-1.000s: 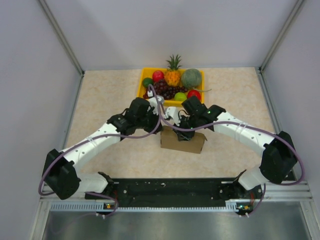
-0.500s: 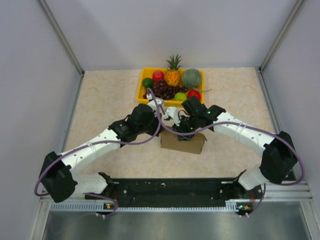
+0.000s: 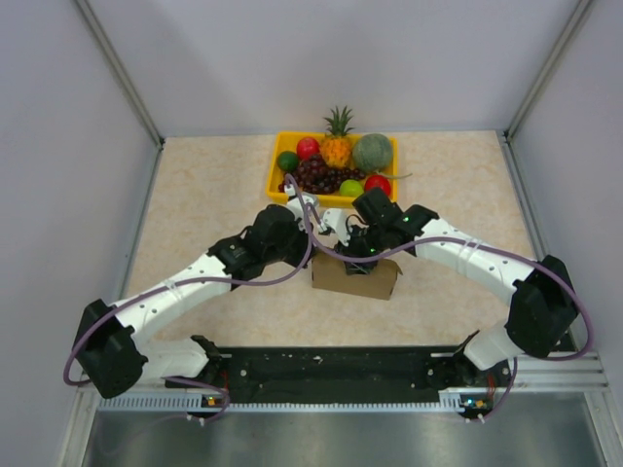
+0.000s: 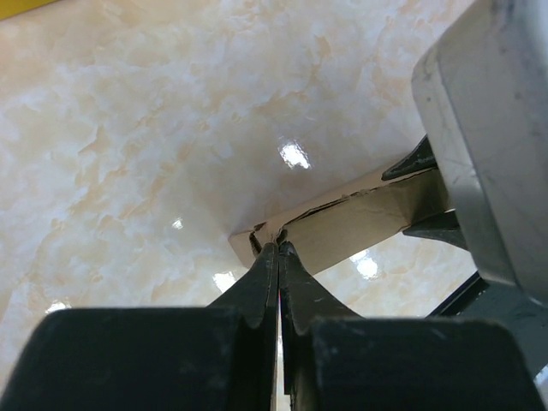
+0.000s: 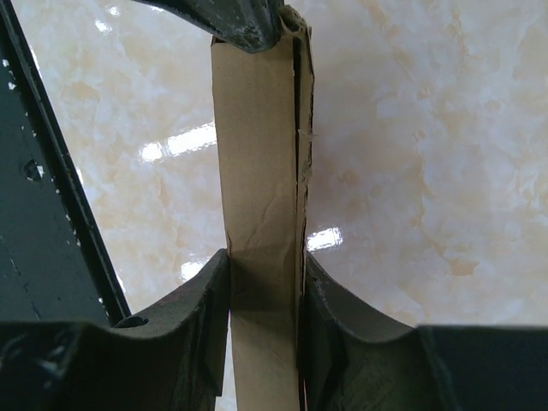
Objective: Fold the paper box
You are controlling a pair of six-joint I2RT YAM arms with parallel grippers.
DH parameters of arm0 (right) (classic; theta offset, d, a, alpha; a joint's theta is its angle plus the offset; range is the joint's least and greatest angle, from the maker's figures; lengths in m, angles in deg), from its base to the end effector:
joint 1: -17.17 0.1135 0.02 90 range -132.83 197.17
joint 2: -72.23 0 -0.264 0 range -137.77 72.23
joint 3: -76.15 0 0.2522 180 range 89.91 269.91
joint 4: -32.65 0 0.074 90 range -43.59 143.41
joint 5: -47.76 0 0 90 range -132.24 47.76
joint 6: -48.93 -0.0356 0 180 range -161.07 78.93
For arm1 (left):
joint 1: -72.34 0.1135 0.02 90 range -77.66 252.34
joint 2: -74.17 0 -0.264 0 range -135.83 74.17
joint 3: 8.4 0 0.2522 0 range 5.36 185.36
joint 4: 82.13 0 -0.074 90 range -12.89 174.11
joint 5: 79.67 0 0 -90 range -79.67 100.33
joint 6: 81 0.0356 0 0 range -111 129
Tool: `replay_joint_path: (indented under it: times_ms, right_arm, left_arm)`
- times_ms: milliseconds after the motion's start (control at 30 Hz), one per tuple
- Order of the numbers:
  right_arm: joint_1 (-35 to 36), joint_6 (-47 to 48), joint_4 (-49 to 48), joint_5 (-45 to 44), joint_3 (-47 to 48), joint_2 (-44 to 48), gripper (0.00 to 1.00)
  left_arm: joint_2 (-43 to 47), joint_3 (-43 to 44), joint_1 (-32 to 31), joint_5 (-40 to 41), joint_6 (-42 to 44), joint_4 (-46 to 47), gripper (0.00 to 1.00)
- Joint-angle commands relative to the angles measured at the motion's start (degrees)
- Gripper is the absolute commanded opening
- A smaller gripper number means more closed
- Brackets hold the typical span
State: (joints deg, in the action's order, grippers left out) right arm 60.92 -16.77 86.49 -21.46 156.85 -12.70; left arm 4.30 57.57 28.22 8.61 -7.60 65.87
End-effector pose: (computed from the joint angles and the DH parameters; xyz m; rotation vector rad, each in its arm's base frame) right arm 0.2115 0.2200 0.2668 -1.5629 2.0719 0.5936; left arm 0.1927 -0.1884 0.2800 0.5563 2.1988 -0.6147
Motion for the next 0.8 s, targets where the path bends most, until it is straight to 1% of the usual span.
replay_joint_path:
  times_ms: [0, 167, 433, 467, 500, 633, 767]
  right_arm:
    - [0.8, 0.0, 1.6, 0.5, 1.2, -1.6, 0.14]
    - [0.8, -0.1, 1.7, 0.7, 1.5, -1.6, 0.14]
    - [0.8, -0.3, 1.7, 0.1, 1.3, -1.6, 0.14]
    - [0.9, -0.3, 1.6, 0.0, 1.3, -1.6, 0.14]
    - [0.9, -0.4, 1.6, -0.1, 1.3, -1.6, 0.14]
    - [0.8, -0.3, 1.6, -0.6, 1.4, -1.6, 0.14]
    - [0.8, -0.6, 1.6, -0.5, 1.9, -1.6, 0.14]
  left_arm:
    - [-0.9, -0.6, -0.6, -2.8, -3.6, 3.3, 0.0]
    - [-1.1, -2.2, -0.6, -2.8, -5.8, 5.6, 0.0]
    - [1.5, -6.3, -0.7, 1.2, -3.0, 5.5, 0.0]
    - [1.7, -6.8, -0.7, 3.0, -2.9, 5.7, 0.0]
    - [2.2, -7.4, -0.7, 3.2, -2.7, 5.7, 0.0]
    - [2.9, -7.5, -0.7, 4.6, -1.9, 4.8, 0.0]
    - [2.3, -7.2, -0.7, 3.7, -2.6, 4.7, 0.0]
